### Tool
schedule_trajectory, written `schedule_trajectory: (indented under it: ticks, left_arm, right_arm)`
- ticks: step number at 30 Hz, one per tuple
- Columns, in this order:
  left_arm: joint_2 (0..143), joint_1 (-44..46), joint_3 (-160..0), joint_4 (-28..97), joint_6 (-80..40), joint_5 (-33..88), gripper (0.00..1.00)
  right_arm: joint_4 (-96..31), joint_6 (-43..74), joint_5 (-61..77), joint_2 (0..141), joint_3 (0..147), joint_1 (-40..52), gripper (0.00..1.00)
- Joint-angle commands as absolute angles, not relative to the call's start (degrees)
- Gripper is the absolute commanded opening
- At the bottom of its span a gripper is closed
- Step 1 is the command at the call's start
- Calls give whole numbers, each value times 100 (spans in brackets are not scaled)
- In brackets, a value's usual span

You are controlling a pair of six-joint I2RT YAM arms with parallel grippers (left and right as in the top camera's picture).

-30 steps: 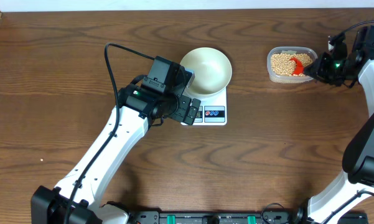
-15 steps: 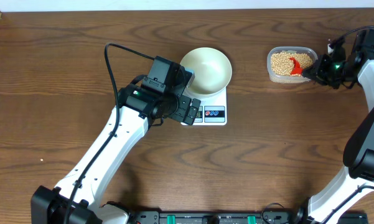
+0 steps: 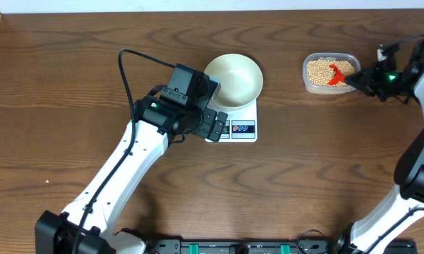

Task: Scoop item into bowl and weigh 50g on scale
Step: 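Drag the scoop through the soybeans and lift it filled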

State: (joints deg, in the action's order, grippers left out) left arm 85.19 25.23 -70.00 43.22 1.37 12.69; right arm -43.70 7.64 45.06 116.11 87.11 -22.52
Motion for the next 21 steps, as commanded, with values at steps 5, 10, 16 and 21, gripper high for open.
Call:
schedule_trajectory:
  ticks: [5,10,16,21]
  left_arm:
    - [8573,2515,-6943,4324,145,1194,96]
    - [8573,2515,-6943,4324,145,1194,96]
    - [8573,2515,-6943,4324,145,1194,97]
    - [8573,2515,-6943,4324,145,1194,97]
  right_arm:
    - [-4348,434,5645,11664,8696,-2766,1]
    - [-4351,416,5961,11664,8696,-2961,1]
    - [-4375,436,6215,11664,8696,-3103,1]
    - [-4381,554,6560,11664,8696,-3245,1]
